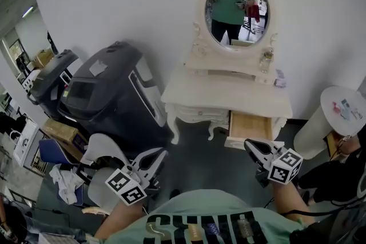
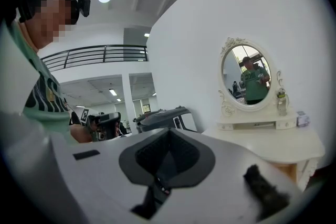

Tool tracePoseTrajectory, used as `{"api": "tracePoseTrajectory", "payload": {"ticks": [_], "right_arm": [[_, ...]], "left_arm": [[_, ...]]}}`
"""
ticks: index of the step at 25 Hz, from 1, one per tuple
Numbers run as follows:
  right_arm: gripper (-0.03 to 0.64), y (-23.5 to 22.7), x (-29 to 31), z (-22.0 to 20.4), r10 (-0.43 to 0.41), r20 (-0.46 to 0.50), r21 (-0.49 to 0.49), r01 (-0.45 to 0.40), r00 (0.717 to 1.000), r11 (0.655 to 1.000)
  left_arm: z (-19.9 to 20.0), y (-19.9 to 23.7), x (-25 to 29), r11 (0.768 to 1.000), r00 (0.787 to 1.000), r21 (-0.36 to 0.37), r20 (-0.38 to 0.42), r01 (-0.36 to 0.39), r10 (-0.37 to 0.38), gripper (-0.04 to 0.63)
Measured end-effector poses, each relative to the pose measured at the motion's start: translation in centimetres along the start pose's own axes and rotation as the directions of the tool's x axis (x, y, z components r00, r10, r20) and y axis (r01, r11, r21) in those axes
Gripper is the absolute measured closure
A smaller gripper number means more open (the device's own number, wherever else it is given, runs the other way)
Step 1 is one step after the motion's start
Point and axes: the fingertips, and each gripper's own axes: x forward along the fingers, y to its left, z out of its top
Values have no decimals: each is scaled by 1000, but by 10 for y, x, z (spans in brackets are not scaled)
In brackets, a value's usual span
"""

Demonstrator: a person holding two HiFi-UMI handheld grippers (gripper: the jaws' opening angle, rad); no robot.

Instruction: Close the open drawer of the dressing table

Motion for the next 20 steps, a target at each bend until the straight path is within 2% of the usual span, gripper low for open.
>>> {"api": "tracePoseTrajectory", "payload": {"ticks": [4,7,9,15,20], "right_arm": [[606,-2,47,17,-79,26,-5,79,997,997],[606,2,87,34,-121,19,-48,122,993,991],[606,0,116,44,-143,33,-37,144,989,989],[606,-2,187,48,-191,16,-27,192,981,981],[606,-17,216,45,-233,-31,-19,232,972,972]], "left_arm": [[22,61,5,998,998,9,1,67,-67,597],[50,103,8,992,993,49,-4,120,-119,597],[66,132,9,988,990,62,-9,143,-143,597],[80,203,16,976,977,42,-36,212,-211,597],[77,248,29,974,973,-15,-42,227,-227,597]]}}
